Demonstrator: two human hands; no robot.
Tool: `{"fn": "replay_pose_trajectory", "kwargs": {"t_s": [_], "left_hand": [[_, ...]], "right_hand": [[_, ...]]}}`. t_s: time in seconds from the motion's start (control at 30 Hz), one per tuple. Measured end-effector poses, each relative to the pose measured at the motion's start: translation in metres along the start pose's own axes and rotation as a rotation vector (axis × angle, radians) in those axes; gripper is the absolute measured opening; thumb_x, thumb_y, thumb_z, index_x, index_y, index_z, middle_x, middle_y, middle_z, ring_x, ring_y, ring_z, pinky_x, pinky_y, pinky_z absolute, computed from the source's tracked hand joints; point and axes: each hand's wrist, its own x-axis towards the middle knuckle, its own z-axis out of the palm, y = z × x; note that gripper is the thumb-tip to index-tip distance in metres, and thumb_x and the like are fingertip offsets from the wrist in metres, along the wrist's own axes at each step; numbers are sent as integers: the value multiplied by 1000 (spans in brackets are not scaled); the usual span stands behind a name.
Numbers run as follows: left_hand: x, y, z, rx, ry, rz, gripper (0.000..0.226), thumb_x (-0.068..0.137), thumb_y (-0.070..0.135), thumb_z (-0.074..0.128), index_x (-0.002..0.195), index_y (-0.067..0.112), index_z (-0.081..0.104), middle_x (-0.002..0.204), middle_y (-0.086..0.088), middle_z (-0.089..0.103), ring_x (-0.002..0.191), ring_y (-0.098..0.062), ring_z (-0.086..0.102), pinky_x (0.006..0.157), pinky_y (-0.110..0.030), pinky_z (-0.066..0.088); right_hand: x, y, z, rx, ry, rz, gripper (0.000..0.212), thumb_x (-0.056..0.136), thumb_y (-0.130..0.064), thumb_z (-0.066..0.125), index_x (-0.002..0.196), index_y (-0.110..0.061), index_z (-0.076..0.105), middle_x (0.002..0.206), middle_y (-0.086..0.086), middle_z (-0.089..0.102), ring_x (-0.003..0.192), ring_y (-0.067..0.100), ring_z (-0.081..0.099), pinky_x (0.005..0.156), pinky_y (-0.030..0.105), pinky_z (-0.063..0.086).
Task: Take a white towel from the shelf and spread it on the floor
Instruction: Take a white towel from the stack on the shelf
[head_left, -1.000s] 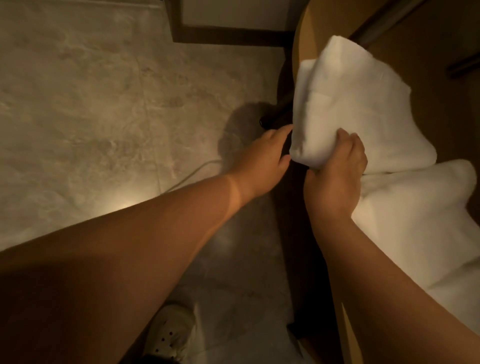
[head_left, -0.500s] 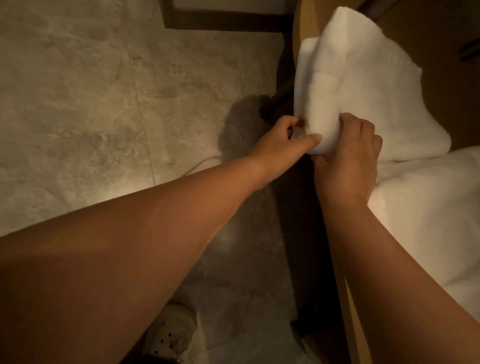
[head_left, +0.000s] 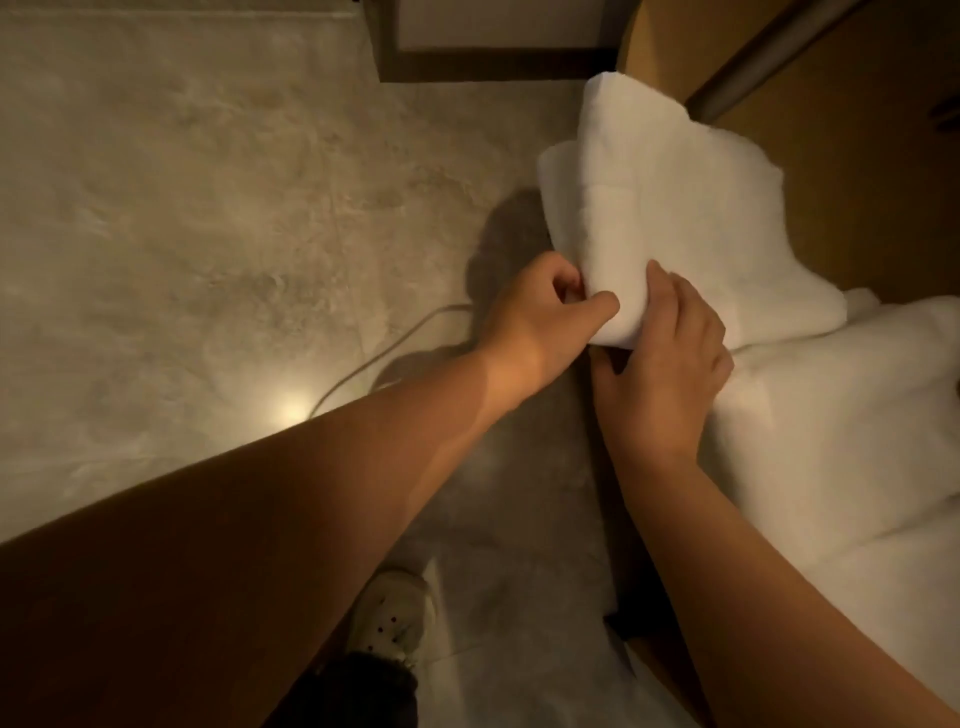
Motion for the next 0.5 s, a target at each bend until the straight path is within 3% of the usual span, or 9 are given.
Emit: {"fn": "replay_pose_trajectory", "kwargs": {"t_s": [0.1,0.2,0.3,0.37,0.5], "left_hand": [[-26,14,-26,-11,45,-2,17,76,23,68,76,22,51,70,10,56,60,-1,50,59,-17,41],[-52,31,-54,17,88,-9,33,79,23,68,105,24,47,84,11,58,78,-8,60,70,-27,48],[-74,51,-78,154,59,104,61,86,26,61,138,35,30,122,-1,57,107,-17,58,85,-31,52],[-86,66,-93,225,41,207,60,91,27,56,145,32,28,143,-4,44,122,-16,49,95,-27,47],[-101,95,-126,556,-45,240,66,90,46,54,146,28,24,139,-9,43,114,-19,51,92,-32,47]], "right_hand": [[-11,-18,-13,10,27,-24,62,85,-17,65,141,-17,38,141,8,45,129,26,39,106,44,27],[-16,-34,-30,115,10,-87,54,83,-12,67,134,-13,47,133,8,53,122,27,47,105,40,31],[-20,-55,-50,208,-39,-120,49,85,-16,68,130,-19,48,129,4,56,117,22,48,103,37,36],[-21,-72,-68,234,-65,-140,48,85,-21,68,129,-22,47,128,3,56,115,18,48,100,38,39],[-23,-105,-107,268,-192,-105,44,86,-25,64,126,-27,46,124,-1,56,110,16,51,90,37,45]]}}
